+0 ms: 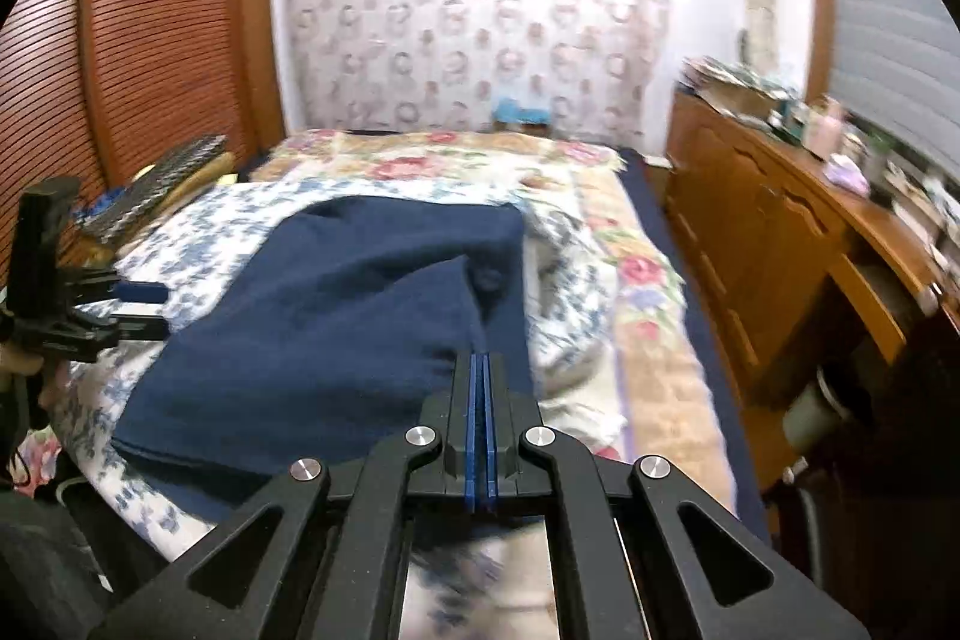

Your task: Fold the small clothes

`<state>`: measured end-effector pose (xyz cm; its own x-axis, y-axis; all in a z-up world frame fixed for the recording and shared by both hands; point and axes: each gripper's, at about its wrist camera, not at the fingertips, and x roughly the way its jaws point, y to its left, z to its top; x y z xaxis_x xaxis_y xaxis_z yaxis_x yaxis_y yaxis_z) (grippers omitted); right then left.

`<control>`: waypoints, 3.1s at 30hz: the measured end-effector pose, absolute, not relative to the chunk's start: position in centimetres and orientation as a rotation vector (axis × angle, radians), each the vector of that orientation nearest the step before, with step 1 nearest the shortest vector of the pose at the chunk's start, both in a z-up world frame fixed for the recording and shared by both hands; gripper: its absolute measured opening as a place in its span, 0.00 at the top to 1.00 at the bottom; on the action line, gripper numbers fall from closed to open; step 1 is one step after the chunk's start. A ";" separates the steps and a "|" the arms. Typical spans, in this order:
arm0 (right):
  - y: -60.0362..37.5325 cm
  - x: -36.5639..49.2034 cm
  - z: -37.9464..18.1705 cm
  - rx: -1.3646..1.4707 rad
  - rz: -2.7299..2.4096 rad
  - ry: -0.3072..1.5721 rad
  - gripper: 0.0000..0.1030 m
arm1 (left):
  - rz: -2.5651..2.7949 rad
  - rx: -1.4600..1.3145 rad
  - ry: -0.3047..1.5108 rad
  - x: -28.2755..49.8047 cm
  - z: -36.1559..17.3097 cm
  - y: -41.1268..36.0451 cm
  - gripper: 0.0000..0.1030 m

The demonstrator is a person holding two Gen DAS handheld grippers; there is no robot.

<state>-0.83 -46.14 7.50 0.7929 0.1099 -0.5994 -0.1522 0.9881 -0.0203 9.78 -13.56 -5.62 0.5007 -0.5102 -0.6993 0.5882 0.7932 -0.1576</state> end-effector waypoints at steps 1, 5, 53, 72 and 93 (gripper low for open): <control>-45.9 -0.7 6.8 -0.068 0.138 0.668 0.98 | -0.669 0.109 0.809 9.7 -5.6 -13.7 0.41; -45.3 -0.6 4.9 -0.062 0.139 0.719 0.98 | -0.687 0.132 0.817 9.0 -5.9 -14.8 0.41; -39.5 -2.5 3.6 -0.204 0.373 0.734 0.30 | -0.817 0.036 0.749 6.5 0.5 -15.3 0.88; -43.8 0.9 3.6 -0.300 0.214 0.709 0.89 | -0.768 -0.036 0.717 8.7 1.3 -13.3 0.88; -40.3 20.7 10.2 -0.304 0.230 0.639 0.83 | -0.638 -0.099 0.820 24.0 -1.6 -12.0 0.74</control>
